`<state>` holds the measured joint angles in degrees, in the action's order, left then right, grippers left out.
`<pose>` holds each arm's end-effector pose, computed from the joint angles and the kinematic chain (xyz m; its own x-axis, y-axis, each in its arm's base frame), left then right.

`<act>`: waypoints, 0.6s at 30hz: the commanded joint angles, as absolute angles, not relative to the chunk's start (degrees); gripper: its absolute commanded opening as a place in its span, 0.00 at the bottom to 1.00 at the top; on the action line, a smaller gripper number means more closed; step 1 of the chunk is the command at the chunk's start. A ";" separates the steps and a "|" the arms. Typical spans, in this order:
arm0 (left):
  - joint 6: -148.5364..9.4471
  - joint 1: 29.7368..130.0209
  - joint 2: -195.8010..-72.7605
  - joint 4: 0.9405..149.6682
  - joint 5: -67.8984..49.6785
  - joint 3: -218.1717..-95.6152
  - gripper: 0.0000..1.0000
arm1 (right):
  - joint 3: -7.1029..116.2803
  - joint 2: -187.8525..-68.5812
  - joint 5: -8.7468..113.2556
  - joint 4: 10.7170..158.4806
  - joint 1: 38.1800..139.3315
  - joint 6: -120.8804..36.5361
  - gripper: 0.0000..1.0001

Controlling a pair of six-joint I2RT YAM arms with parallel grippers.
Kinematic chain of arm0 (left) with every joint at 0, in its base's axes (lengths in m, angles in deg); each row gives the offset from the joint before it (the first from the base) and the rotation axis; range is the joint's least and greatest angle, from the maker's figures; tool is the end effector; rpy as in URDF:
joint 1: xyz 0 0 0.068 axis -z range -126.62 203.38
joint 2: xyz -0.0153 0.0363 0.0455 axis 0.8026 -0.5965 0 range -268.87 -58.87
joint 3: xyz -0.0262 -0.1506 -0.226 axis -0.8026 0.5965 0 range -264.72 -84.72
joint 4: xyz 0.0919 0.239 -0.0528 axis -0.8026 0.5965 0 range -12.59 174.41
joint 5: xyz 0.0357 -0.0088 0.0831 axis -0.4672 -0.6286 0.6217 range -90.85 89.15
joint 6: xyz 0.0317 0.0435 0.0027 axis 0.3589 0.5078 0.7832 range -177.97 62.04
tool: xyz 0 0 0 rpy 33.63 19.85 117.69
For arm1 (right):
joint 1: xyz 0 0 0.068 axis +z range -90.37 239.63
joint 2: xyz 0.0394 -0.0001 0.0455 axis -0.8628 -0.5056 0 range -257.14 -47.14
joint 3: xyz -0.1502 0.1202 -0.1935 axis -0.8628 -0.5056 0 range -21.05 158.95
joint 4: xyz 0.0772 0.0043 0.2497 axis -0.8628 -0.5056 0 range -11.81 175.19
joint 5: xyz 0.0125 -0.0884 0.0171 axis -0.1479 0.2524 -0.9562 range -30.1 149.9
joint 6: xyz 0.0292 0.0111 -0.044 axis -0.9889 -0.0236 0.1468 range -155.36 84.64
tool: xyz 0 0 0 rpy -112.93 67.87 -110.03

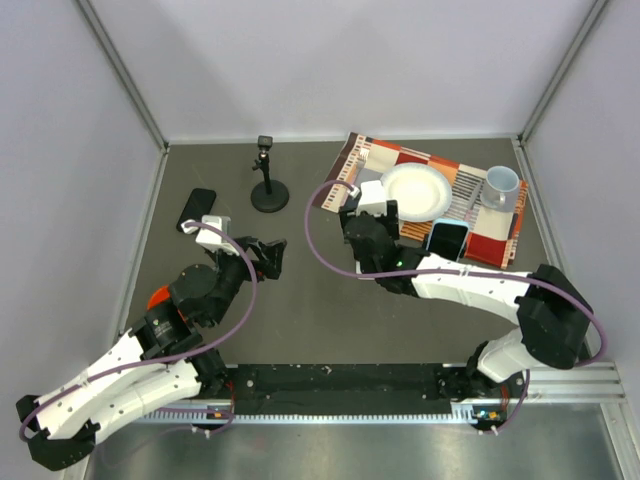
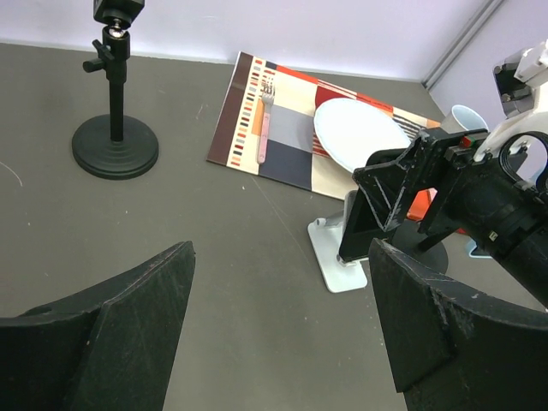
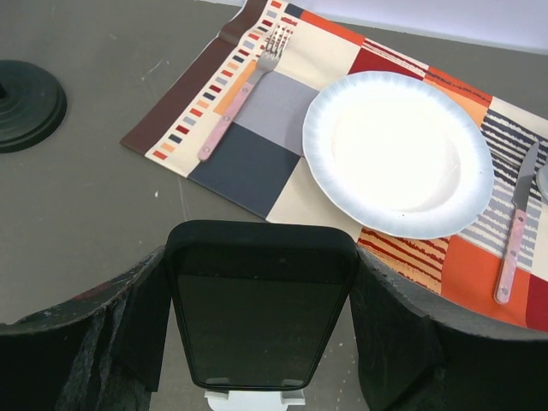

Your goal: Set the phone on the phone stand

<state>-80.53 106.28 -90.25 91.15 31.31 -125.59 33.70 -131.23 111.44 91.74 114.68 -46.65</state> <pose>0.0936 -0.0924 0.3429 -0.1774 -0.3039 -0.9360 0.3108 0.8852 -0.3463 0.2087 0.2499 0.2711 -0.2366 -0.1259 -0.9634 -0.0509 0.9918 -0.1171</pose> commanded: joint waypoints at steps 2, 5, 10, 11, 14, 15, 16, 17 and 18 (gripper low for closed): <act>-79.94 106.03 -90.60 89.19 31.93 -125.77 0.87 | 33.97 -131.60 113.77 95.21 113.68 -48.89 0.02; -79.85 105.85 -90.78 88.92 31.67 -125.77 0.87 | 33.89 -131.77 114.12 95.04 113.59 -49.33 0.03; -79.59 105.76 -91.22 88.92 31.50 -125.86 0.87 | 34.24 -131.60 114.12 93.37 113.16 -50.12 0.04; -79.59 105.68 -91.31 88.83 31.32 -125.86 0.87 | 34.24 -131.60 114.38 92.76 113.15 -50.91 0.04; -79.59 105.67 -91.74 88.48 30.97 -125.86 0.87 | 33.89 -131.42 114.30 91.44 113.24 -52.31 0.04; -79.67 105.67 -91.92 88.31 30.97 -125.77 0.87 | 33.71 -131.42 114.30 91.35 113.16 -52.41 0.05; -79.76 105.59 -91.83 88.22 30.88 -125.77 0.87 | 33.54 -131.51 114.04 91.35 113.15 -52.50 0.05; -79.76 105.59 -92.01 88.22 30.71 -125.77 0.87 | 33.45 -131.51 113.95 91.26 113.15 -52.58 0.06; -79.85 105.59 -92.10 88.04 30.44 -125.68 0.87 | 33.36 -131.69 113.95 91.17 113.15 -52.76 0.08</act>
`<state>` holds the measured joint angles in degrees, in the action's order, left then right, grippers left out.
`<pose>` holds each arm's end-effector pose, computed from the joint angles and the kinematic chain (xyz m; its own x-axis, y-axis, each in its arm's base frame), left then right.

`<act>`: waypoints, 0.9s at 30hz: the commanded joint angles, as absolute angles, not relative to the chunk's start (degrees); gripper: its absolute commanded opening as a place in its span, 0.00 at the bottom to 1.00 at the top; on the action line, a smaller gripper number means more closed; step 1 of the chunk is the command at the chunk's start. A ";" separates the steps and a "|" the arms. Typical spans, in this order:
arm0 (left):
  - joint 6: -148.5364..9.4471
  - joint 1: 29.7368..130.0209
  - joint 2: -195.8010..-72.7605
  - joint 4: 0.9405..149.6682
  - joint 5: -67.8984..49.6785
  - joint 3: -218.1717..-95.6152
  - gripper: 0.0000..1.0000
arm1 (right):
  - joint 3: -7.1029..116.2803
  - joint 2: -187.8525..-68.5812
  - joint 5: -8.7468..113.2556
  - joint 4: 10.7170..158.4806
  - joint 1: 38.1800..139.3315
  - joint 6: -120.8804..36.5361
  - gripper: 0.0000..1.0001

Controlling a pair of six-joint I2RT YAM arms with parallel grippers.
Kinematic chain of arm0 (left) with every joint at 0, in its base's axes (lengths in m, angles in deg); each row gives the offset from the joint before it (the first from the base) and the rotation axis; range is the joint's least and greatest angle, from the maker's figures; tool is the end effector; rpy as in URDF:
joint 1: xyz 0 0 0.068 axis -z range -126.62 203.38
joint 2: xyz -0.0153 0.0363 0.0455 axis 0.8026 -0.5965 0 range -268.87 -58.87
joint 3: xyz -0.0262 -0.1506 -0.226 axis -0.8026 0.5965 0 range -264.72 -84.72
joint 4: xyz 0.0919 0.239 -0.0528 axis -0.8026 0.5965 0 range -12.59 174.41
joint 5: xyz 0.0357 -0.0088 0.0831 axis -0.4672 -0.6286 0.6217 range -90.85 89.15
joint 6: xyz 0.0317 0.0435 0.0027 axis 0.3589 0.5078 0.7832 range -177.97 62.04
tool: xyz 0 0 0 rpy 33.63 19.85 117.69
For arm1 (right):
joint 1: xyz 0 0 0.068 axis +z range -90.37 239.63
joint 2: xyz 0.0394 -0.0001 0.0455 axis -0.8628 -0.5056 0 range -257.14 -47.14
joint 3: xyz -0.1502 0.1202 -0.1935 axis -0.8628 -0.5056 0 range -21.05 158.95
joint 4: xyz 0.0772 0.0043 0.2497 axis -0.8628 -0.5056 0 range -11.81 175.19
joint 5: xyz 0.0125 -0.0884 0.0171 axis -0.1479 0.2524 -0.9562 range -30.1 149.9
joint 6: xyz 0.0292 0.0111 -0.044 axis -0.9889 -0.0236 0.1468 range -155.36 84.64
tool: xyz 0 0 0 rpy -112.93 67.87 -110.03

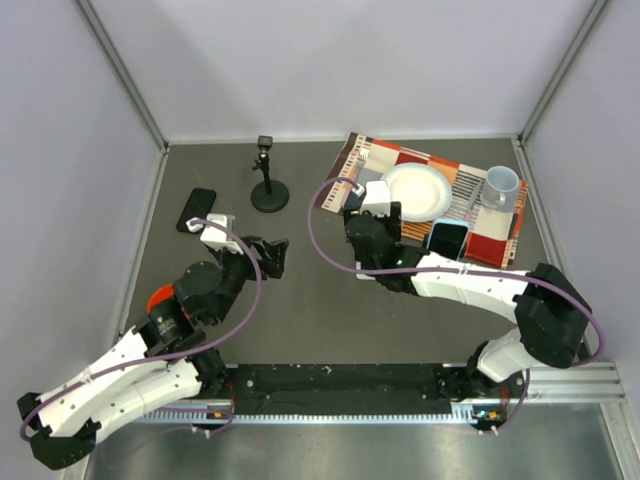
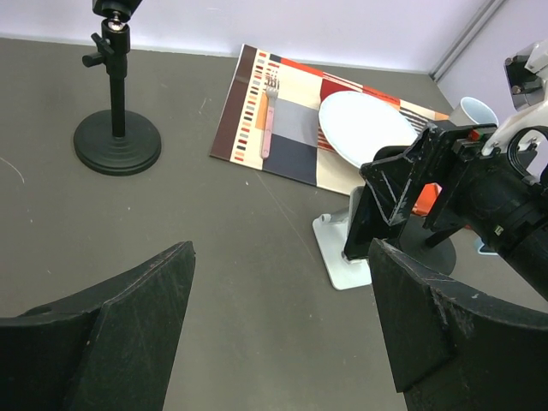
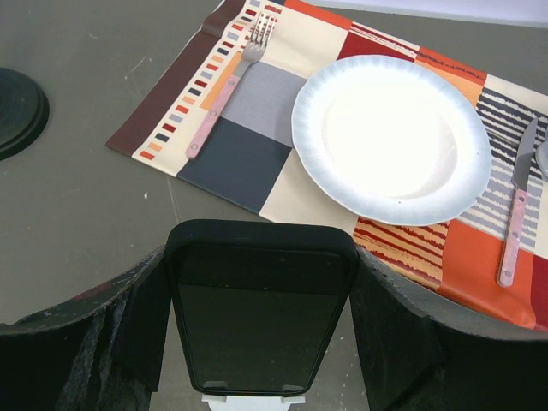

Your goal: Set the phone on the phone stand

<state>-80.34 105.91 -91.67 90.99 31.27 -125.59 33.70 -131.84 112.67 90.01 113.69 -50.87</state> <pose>0.0976 -0.0963 0.3404 -0.1872 -0.2856 -0.9399 0.3017 0.8938 -0.3317 0.2133 0.2460 0.2655 -0.2582 -0.0804 -0.9628 0.0024 0.9965 -0.0839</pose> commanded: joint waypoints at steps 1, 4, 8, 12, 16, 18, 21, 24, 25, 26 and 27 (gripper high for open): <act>-79.85 105.50 -92.01 87.87 30.01 -125.68 0.87 | 33.27 -131.69 114.04 90.65 113.15 -53.19 0.09; -80.46 105.15 -92.10 87.87 29.12 -126.03 0.89 | 33.01 -131.51 113.86 89.16 113.15 -54.69 0.14; -81.78 103.66 -92.19 88.57 27.28 -127.35 0.92 | 32.04 -131.25 113.60 88.62 113.15 -57.07 0.24; -84.32 97.96 -92.80 89.97 20.70 -129.37 0.92 | 32.22 -131.77 112.63 88.45 113.16 -57.07 0.30; -86.96 89.96 -93.85 91.91 10.87 -131.57 0.92 | 32.13 -132.04 112.72 88.45 113.15 -56.98 0.34; -87.84 86.45 -93.94 92.35 8.56 -131.66 0.92 | 31.87 -131.78 112.28 88.53 112.98 -57.07 0.36; -88.20 84.50 -93.86 92.44 6.54 -131.75 0.92 | 31.78 -131.42 111.49 88.36 112.72 -56.89 0.46; -88.29 83.79 -93.94 92.79 5.83 -131.83 0.91 | 31.78 -130.99 110.53 88.18 112.71 -56.45 0.54; -88.29 83.62 -94.03 92.70 5.74 -131.83 0.91 | 31.78 -130.72 110.35 88.18 112.71 -55.84 0.56; -88.29 83.27 -94.03 92.70 5.40 -131.92 0.91 | 31.86 -130.63 110.08 88.18 112.71 -55.49 0.61; -88.29 83.00 -94.20 92.79 5.13 -132.01 0.91 | 31.86 -130.37 109.65 88.18 112.71 -55.05 0.64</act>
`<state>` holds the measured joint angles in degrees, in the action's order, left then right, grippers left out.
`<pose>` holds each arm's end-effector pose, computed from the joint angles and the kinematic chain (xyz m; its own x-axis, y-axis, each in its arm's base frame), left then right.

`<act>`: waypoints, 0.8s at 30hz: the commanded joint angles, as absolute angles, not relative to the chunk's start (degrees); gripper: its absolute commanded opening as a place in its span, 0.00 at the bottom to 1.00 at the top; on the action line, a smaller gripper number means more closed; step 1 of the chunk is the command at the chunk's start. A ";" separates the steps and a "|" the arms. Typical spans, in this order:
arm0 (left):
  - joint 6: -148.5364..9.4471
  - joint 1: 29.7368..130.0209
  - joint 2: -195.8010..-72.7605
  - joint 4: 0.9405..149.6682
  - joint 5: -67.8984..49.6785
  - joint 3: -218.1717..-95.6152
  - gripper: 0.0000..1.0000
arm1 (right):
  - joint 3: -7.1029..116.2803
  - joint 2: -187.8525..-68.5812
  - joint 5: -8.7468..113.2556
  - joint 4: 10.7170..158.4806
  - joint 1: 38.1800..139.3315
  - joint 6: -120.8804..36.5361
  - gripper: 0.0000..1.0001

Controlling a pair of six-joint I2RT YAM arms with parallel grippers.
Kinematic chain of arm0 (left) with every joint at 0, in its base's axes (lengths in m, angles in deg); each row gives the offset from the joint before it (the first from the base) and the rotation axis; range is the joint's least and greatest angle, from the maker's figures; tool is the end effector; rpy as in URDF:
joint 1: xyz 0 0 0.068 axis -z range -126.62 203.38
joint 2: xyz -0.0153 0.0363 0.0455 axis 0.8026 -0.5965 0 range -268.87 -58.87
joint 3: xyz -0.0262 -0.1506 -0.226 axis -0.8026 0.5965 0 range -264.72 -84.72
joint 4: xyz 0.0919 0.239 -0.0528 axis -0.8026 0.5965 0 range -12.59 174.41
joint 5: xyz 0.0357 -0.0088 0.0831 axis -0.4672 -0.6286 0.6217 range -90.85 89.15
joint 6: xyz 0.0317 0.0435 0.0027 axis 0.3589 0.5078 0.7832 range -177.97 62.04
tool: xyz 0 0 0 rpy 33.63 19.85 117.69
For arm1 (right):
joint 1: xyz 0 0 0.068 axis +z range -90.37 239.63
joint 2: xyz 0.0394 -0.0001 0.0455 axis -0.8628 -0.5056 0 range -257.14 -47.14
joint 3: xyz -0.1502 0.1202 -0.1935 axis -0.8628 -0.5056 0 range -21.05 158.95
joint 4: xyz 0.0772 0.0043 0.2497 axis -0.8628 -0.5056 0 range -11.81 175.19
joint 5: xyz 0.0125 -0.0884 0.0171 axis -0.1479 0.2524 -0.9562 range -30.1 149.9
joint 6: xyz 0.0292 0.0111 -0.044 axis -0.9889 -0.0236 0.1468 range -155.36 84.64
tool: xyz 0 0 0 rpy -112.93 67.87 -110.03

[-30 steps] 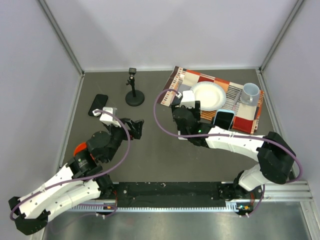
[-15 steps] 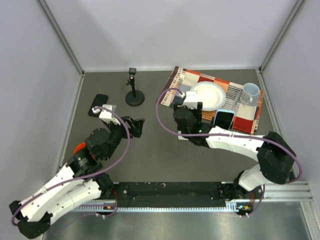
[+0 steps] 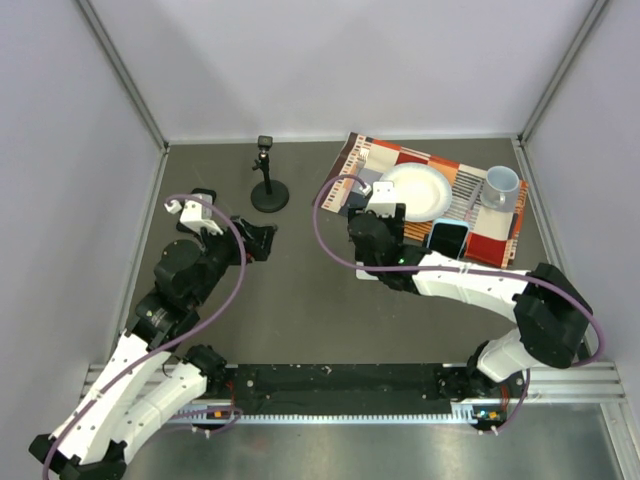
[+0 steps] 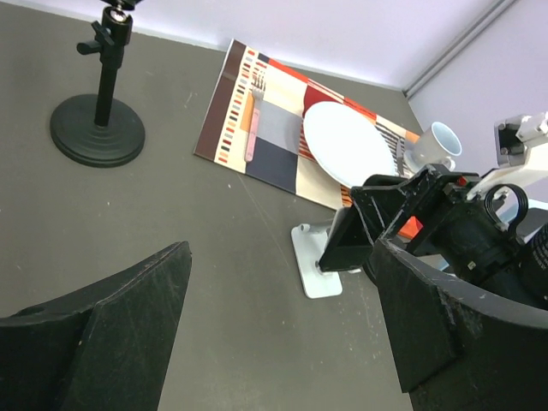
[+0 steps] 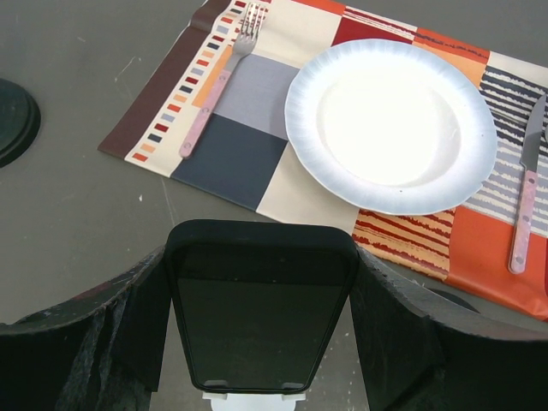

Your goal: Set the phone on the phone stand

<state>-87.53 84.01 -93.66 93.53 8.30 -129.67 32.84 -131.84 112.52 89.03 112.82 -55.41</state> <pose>0.1253 -0.0676 0.3552 -0.2587 -0.4130 -0.8732 0.2751 0.8351 -0.4764 0.2155 0.2408 0.2591 -0.2765 -0.0221 -0.9607 0.0352 0.9988 -0.0331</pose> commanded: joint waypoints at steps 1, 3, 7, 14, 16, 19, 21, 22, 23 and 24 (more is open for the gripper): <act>-88.29 82.82 -94.47 92.61 4.87 -132.18 0.91 | 31.86 -130.28 109.38 88.18 112.71 -54.26 0.67; -88.37 82.21 -94.73 92.44 3.90 -132.45 0.91 | 32.13 -129.67 108.50 88.10 112.54 -53.47 0.77; -88.55 81.51 -95.09 92.35 3.11 -132.54 0.91 | 32.39 -128.35 105.96 86.87 111.84 -52.06 0.94; -88.55 79.58 -95.87 92.17 0.91 -133.41 0.92 | 35.19 -123.96 98.50 81.71 111.75 -49.33 0.99; -88.11 78.17 -97.37 92.35 -0.49 -134.03 0.93 | 36.86 -122.64 96.65 78.62 111.75 -49.07 0.99; -87.24 75.28 -100.44 93.57 -3.04 -136.13 0.93 | 37.84 -118.25 94.01 75.45 111.75 -49.07 0.99; -86.53 73.08 -105.09 95.68 -4.18 -139.73 0.96 | 37.58 -113.53 91.99 72.55 111.84 -49.42 0.99; -85.92 70.28 -107.37 97.17 -5.93 -141.57 0.96 | 36.88 -111.93 88.93 71.75 111.92 -49.25 0.99; -85.74 68.60 -113.05 101.45 -6.82 -146.20 0.96 | 36.70 -110.52 86.99 70.09 111.92 -49.24 0.99; -84.26 65.45 -116.15 102.53 -8.57 -148.42 0.97 | 36.61 -107.37 84.62 69.12 111.92 -49.33 0.99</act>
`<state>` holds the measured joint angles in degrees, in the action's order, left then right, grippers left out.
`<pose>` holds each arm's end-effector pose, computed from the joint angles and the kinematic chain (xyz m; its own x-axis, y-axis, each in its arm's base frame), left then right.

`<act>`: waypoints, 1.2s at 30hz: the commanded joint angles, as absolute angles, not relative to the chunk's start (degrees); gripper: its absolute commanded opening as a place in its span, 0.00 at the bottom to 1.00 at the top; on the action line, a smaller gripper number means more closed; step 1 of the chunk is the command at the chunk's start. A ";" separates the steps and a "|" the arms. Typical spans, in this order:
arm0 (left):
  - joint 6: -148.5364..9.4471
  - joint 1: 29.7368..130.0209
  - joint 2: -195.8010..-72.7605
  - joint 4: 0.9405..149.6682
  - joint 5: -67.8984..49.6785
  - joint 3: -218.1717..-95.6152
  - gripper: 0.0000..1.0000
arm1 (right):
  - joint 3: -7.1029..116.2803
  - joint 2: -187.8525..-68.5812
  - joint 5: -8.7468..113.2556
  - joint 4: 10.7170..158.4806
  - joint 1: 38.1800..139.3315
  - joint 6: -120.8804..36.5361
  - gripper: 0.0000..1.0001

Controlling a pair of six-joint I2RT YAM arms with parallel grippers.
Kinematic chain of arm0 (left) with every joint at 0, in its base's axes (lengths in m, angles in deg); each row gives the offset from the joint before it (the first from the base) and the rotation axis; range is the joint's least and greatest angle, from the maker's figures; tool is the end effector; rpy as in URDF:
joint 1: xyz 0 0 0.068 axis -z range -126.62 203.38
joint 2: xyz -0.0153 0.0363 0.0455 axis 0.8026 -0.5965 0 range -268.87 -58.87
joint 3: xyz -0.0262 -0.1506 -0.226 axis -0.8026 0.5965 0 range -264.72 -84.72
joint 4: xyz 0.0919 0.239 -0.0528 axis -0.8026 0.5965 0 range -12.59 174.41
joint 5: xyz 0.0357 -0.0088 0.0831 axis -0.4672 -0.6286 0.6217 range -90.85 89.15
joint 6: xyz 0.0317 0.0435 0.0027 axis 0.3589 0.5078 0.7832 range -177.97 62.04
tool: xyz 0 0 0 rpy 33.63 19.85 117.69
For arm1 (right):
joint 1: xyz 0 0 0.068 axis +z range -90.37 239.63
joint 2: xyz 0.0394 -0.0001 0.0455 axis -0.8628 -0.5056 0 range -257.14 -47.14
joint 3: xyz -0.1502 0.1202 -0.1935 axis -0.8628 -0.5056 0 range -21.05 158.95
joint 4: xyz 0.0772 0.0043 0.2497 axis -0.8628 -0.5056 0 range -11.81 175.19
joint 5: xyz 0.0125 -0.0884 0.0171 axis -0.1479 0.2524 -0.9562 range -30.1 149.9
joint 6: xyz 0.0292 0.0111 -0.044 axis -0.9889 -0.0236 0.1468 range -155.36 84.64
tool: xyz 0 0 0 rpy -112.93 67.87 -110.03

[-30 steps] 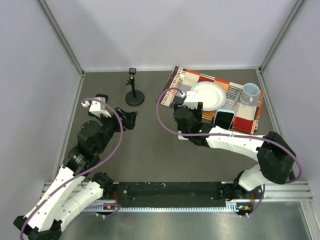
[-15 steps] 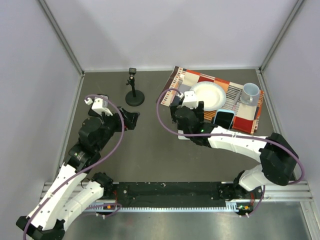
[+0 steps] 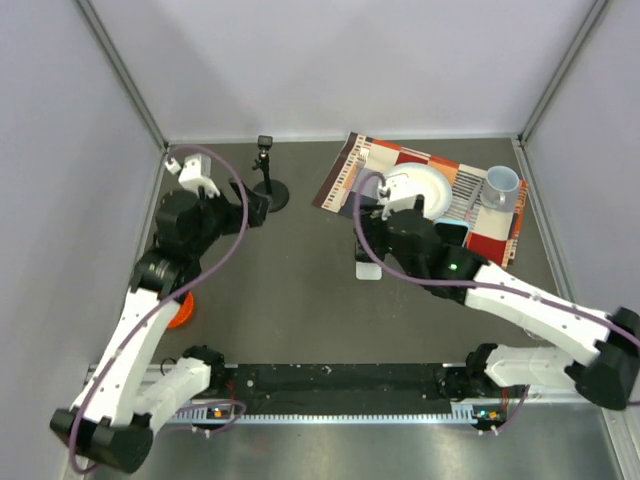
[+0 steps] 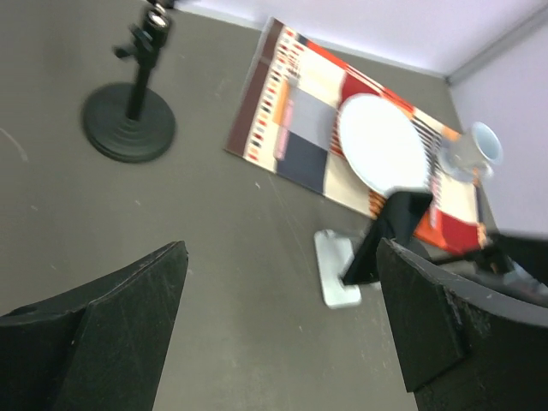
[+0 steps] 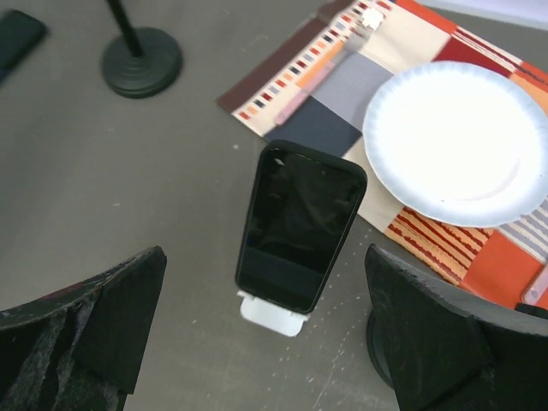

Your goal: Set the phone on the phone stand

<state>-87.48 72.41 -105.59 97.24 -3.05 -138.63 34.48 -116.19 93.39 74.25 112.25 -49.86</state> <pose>0.1710 -0.0604 0.3720 -0.3579 -0.3974 -0.8450 0.2125 0.8465 -0.4881 0.1808 0.2044 0.3182 -0.3331 -0.0920 -0.9384 -0.2834 0.9590 0.0066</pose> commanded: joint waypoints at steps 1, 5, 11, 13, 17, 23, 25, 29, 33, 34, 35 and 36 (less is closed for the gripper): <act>-83.03 64.12 -119.40 103.59 -13.19 -150.71 0.97 | 36.18 -106.04 80.07 68.33 111.92 -49.33 0.99; -75.30 61.38 -136.87 109.92 -14.56 -165.63 0.97 | 34.50 -99.35 69.41 65.69 111.84 -49.51 0.99; -63.34 61.20 -151.56 112.64 -14.39 -178.56 0.84 | 33.97 -91.28 65.26 59.80 111.84 -50.47 0.99; -61.05 61.11 -155.10 115.02 -13.51 -183.48 0.82 | 33.71 -89.51 65.17 58.48 111.84 -50.48 0.99; -59.81 61.20 -161.08 110.73 -10.43 -185.97 0.82 | 33.27 -85.64 65.26 57.07 111.84 -49.43 0.99; -58.84 61.64 -169.07 108.35 -4.98 -192.12 0.67 | 33.27 -83.26 66.22 55.58 111.84 -48.72 0.99; -58.49 61.64 -170.49 105.73 -8.82 -191.78 0.62 | 32.84 -82.38 67.10 55.58 111.92 -48.72 0.99; -58.49 61.64 -173.65 102.98 -6.21 -192.82 0.51 | 32.57 -82.12 67.54 55.14 111.84 -49.24 0.99; -57.19 61.73 -174.36 99.22 -7.88 -191.51 0.40 | 32.13 -82.20 67.45 55.05 111.84 -50.03 0.99; -57.26 61.73 -174.62 99.29 -7.36 -191.77 0.33 | 32.04 -82.29 67.45 54.96 111.84 -50.21 0.99; -57.26 61.82 -174.37 99.38 -7.70 -191.86 0.22 | 32.04 -82.55 67.45 55.05 111.84 -50.39 0.99; -57.09 61.99 -174.01 99.29 -7.79 -190.99 0.00 | 32.04 -82.73 67.37 54.96 111.84 -50.30 0.99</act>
